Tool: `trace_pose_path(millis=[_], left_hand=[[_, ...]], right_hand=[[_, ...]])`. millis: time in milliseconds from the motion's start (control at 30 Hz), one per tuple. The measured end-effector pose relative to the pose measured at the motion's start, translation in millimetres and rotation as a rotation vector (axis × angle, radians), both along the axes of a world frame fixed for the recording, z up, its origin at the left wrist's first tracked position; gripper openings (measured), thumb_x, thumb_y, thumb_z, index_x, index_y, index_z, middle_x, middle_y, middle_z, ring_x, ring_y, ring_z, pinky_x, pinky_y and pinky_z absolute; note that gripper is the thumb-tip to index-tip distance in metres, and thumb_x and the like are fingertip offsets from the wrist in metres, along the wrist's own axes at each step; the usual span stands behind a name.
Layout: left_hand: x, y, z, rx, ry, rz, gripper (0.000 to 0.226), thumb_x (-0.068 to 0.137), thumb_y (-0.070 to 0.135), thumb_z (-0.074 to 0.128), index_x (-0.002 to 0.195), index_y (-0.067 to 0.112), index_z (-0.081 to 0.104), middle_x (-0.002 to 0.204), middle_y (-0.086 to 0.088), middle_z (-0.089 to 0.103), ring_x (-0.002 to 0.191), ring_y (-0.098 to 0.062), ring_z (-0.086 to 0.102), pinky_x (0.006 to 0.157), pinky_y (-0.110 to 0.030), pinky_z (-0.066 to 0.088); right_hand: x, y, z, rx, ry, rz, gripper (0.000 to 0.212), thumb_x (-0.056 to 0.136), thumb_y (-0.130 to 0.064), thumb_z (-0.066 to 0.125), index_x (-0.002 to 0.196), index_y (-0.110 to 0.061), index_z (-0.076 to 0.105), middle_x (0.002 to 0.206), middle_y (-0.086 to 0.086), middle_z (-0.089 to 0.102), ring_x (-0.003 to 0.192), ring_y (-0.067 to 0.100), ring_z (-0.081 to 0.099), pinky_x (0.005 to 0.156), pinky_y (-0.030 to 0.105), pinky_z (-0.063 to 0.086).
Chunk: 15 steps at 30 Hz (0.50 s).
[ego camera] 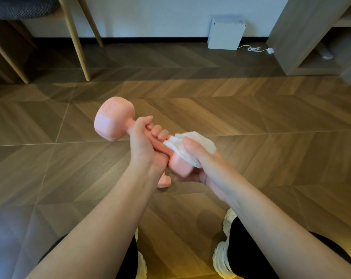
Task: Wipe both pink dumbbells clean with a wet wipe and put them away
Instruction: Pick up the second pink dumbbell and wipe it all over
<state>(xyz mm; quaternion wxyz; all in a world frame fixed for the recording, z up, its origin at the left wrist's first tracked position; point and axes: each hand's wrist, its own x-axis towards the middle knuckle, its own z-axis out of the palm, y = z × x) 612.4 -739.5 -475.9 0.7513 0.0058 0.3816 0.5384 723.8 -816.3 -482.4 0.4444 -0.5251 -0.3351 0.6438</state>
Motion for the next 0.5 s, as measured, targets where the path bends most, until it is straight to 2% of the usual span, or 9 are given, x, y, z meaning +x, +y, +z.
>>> trace_pose_path(millis=[67,133,200,267,333,433,500], left_hand=[[1,0,-1,-0.008,0.005,-0.002,0.037,0.091,0.013,0.048,0.061,0.02,0.028,0.047,0.006,0.025,0.038,-0.01,0.027,0.042,-0.016,0.032],[0,1,-1,-0.012,0.012,0.001,0.036,0.091,0.015,0.047,0.062,0.021,0.027,0.049,0.007,0.023,0.04,-0.011,0.025,0.045,-0.02,0.031],[-2,1,-1,-0.015,0.001,0.015,0.035,0.091,0.016,0.046,0.062,0.021,0.027,0.049,0.007,0.022,0.04,-0.011,0.024,0.046,-0.022,0.03],[-3,1,-2,-0.016,-0.009,0.033,0.036,0.092,0.015,0.046,0.062,0.021,0.026,0.049,0.007,0.022,0.04,-0.011,0.024,0.044,-0.019,0.03],[-2,0,-3,-0.017,0.012,0.035,0.037,0.092,0.015,0.046,0.061,0.02,0.026,0.049,0.007,0.022,0.04,-0.011,0.024,0.043,-0.017,0.03],[-1,1,-4,-0.027,-0.03,0.021,0.037,0.091,0.014,0.048,0.06,0.02,0.029,0.048,0.007,0.026,0.038,-0.01,0.028,0.042,-0.017,0.033],[-1,3,-5,-0.035,-0.067,0.022,0.035,0.091,0.014,0.049,0.062,0.02,0.031,0.049,0.007,0.028,0.039,-0.01,0.03,0.043,-0.017,0.034]], right_hand=[[5,0,1,-0.012,0.037,0.016,0.028,0.099,-0.035,0.054,0.124,-0.025,0.062,0.122,0.014,0.066,0.088,0.027,0.066,0.08,0.057,0.057],[13,0,0,-0.023,0.138,0.083,0.038,0.095,-0.031,0.057,0.131,-0.019,0.057,0.129,0.019,0.063,0.101,0.028,0.066,0.082,0.049,0.059],[16,-1,0,-0.005,0.187,0.143,0.039,0.09,-0.026,0.059,0.128,-0.02,0.059,0.128,0.018,0.064,0.106,0.028,0.065,0.084,0.045,0.058],[10,-1,0,0.03,0.144,0.146,0.025,0.088,-0.023,0.063,0.112,-0.027,0.07,0.114,0.016,0.068,0.095,0.03,0.061,0.08,0.049,0.054],[1,-1,2,0.053,0.061,0.102,0.015,0.089,-0.028,0.064,0.101,-0.029,0.072,0.1,0.013,0.067,0.087,0.03,0.054,0.076,0.049,0.05],[-1,2,2,0.024,-0.042,-0.011,0.02,0.096,-0.039,0.058,0.112,-0.031,0.067,0.108,0.01,0.069,0.084,0.021,0.063,0.07,0.042,0.058],[6,3,1,0.022,-0.016,0.001,0.027,0.099,-0.037,0.053,0.122,-0.028,0.064,0.115,0.008,0.068,0.089,0.018,0.065,0.069,0.039,0.059]])
